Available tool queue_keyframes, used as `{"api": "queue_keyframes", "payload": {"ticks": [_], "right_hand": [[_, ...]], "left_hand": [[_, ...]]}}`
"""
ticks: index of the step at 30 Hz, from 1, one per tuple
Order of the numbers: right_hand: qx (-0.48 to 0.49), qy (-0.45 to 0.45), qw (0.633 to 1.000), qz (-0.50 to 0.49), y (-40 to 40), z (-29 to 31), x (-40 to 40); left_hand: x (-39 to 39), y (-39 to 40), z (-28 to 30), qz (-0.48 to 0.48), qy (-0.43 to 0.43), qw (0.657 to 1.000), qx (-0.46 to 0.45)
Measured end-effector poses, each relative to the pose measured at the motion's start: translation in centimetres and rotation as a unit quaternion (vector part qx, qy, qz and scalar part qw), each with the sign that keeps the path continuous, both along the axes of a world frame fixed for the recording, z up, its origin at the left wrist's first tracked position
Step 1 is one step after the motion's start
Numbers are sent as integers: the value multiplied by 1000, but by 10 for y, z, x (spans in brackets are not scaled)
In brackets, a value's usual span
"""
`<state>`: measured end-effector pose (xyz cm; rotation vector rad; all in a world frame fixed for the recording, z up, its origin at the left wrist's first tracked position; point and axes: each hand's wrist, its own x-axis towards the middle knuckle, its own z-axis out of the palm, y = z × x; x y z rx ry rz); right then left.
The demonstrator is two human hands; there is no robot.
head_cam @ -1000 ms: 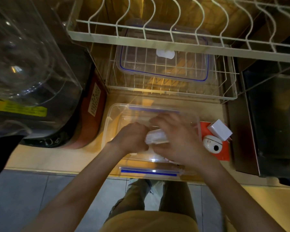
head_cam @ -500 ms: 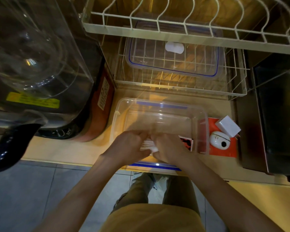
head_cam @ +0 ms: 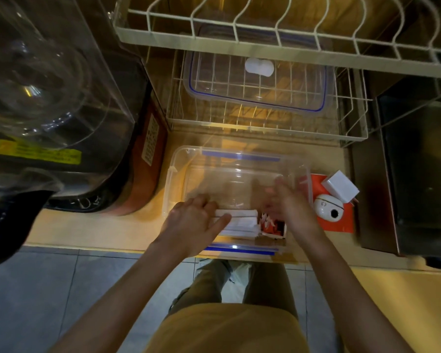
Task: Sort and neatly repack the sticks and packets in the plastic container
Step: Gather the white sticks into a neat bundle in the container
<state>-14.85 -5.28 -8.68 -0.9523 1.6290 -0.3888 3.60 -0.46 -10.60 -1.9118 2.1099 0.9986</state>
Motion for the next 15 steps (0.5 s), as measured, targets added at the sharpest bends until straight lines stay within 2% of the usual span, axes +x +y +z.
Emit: {"api": "queue_keyframes", "payload": {"ticks": [2, 5, 9, 15], "right_hand": [[86, -28, 994, -69, -1, 5, -4], [169, -33, 985, -31, 3, 8, -1], [192, -34, 981, 12, 9, 3, 7], [207, -40, 977, -21, 9, -4, 25]], "left_hand": [[0, 0, -1, 2, -9, 1000, 0], [1, 0, -5, -4, -17, 1000, -2], [2, -1, -7, -26, -17, 1000, 1], [1, -3, -8, -14, -14, 999, 25]]}}
